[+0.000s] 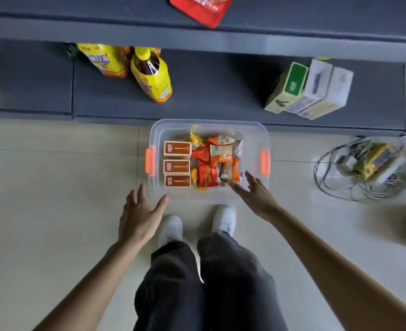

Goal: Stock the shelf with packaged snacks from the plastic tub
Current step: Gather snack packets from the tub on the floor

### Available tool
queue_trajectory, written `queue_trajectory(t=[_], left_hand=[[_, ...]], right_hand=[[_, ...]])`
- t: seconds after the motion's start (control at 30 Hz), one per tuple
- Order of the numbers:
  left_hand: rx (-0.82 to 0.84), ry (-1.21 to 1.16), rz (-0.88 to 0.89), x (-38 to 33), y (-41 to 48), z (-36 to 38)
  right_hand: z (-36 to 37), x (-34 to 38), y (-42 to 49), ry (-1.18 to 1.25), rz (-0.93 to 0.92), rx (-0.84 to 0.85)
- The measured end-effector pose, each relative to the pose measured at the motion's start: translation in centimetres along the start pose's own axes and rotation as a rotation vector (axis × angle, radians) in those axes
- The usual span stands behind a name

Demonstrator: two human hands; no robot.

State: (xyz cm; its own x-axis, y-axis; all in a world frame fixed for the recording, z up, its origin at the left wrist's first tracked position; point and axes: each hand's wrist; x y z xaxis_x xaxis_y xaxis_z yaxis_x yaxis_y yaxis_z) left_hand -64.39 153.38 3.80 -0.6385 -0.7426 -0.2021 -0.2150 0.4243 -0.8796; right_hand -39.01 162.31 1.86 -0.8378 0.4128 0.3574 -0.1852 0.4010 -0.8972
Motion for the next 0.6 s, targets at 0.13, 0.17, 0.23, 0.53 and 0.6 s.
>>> queue_trajectory(t=[0.13,0.17,0.23,0.53,0.6], left_hand=[[-0.142,-0.095,0.02,0.0,9.3,1.0],[-0.168,-0.111,0.035,-0.1,11.4,1.1],[-0.22,-0.127,0.109,-0.5,15.6,1.3],[-0.591,-0.093,0.355,-2.0,24.5,2.5],[-0.628,-0.103,0.384,-1.8,24.8,2.7]], right_hand=[[-0.1,-2.1,9.3,0.037,-0.066,-0.05],[-0.2,-2.5,11.4,0.022,-0.083,-0.056],[-0.4,-3.6,15.7,-0.029,-0.097,-0.099],[-3.4,-6.2,29.1,-0.405,-0.439,-0.385],[-2.9,-6.0,30.2,-0.401,-0.497,-0.449]])
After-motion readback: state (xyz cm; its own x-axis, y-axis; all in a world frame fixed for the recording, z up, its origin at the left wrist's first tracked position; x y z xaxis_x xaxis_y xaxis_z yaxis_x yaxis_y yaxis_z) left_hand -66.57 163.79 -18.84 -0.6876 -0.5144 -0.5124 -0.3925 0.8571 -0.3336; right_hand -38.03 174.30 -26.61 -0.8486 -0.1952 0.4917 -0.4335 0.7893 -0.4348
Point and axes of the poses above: each hand's wrist, its own y-axis towards the middle knuckle, its own z-axis out of the palm, x = y × z, and after that the axes turned 12 degrees about x, right-handed
